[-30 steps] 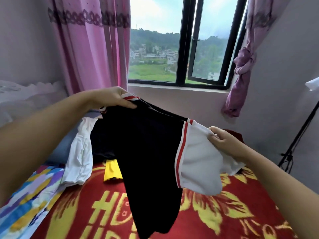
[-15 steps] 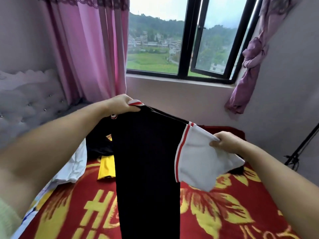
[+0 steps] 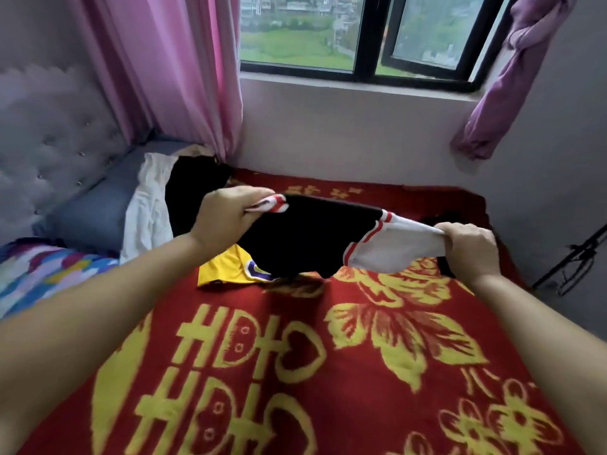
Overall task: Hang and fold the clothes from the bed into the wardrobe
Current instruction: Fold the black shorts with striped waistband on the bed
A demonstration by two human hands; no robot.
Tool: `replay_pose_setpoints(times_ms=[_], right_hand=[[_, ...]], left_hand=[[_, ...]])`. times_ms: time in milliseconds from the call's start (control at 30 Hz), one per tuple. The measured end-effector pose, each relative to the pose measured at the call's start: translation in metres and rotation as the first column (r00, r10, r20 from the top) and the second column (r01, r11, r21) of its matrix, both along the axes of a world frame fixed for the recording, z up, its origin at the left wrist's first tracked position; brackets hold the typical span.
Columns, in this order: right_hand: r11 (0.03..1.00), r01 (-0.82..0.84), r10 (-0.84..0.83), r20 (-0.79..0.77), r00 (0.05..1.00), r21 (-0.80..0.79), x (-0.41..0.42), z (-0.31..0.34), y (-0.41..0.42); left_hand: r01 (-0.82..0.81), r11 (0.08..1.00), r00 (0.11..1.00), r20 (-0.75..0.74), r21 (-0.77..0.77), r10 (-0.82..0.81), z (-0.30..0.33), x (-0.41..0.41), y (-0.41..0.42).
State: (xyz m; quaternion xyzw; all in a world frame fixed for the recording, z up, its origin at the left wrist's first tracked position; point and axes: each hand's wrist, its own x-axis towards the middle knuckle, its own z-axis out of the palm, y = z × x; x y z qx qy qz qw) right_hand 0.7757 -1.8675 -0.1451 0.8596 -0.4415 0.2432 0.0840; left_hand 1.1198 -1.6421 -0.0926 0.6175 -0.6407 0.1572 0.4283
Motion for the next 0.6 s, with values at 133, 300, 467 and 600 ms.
replay_pose_setpoints(times_ms=[133,300,467,600], right_hand=[[0.982,-0.006,0.011,-0.023,1.0,0.191,-0.023,-0.09,0.029],[0.84,0.038,0.18,-0.345,0.921,0.541,-0.067,-0.263,0.103],[0.638,0.189,0.41,-0.538,0.737,0.746,-0.117,-0.386,0.159],[0.578,0.206,-0.007,-0.247,0.969,0.79,-0.119,-0.408,0.139]], left_hand=[[0.177,0.959,0.94,0.251,0.221,-0.232,-0.116,-0.042,0.052],[0.219,0.767,0.829,0.299,0.603,-0.472,-0.31,-0.095,0.139],[0.171,0.416,0.816,0.108,0.893,-0.567,-0.443,-0.137,0.2],[0.182,0.616,0.901,0.121,0.766,-0.417,-0.463,-0.167,0.155]])
